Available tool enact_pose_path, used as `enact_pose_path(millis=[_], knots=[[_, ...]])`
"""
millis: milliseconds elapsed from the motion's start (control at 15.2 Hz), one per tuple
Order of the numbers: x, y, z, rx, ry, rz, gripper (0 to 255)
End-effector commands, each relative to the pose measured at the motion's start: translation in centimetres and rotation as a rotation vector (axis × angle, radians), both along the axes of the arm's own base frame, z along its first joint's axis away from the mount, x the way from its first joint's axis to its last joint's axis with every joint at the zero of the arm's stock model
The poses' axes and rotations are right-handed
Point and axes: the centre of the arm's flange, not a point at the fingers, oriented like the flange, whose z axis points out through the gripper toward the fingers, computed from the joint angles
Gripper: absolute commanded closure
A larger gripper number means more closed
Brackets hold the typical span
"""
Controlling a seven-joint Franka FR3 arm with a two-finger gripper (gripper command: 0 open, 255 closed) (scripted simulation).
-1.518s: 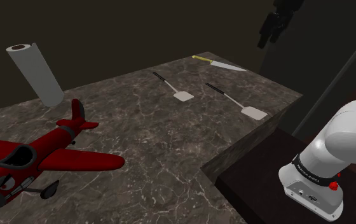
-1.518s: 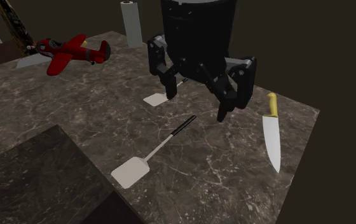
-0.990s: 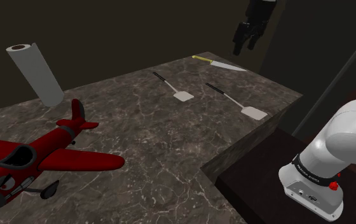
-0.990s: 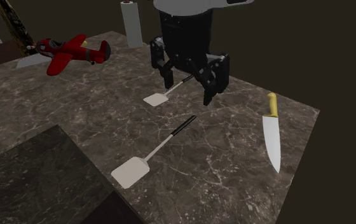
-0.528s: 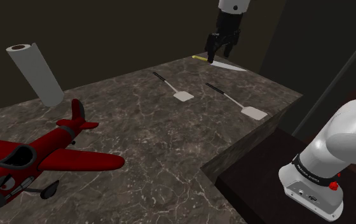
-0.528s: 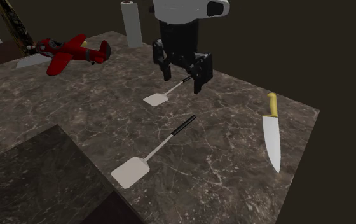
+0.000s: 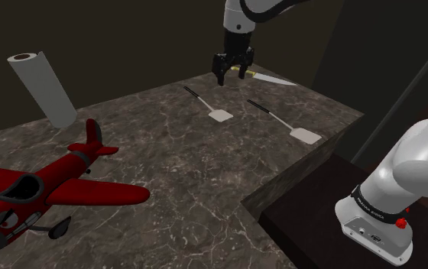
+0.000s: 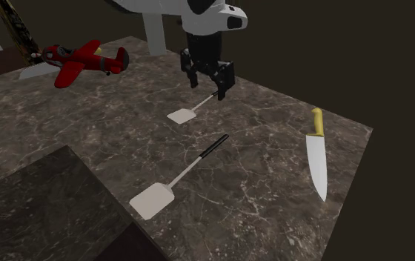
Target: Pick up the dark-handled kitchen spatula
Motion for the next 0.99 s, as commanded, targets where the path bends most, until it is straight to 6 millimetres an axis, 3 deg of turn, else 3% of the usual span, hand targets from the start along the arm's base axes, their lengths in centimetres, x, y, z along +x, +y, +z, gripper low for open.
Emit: enact_pose_path(millis=[0,396,924], knots=[[2.0,1.6,-0.9,0.0,0.003,-0.01,0],[7.7,6.4,-4.1,-0.002,0.013,-0.037,0],[7.9,6.5,-8.2,-0.002,0.014,-0.037,0]])
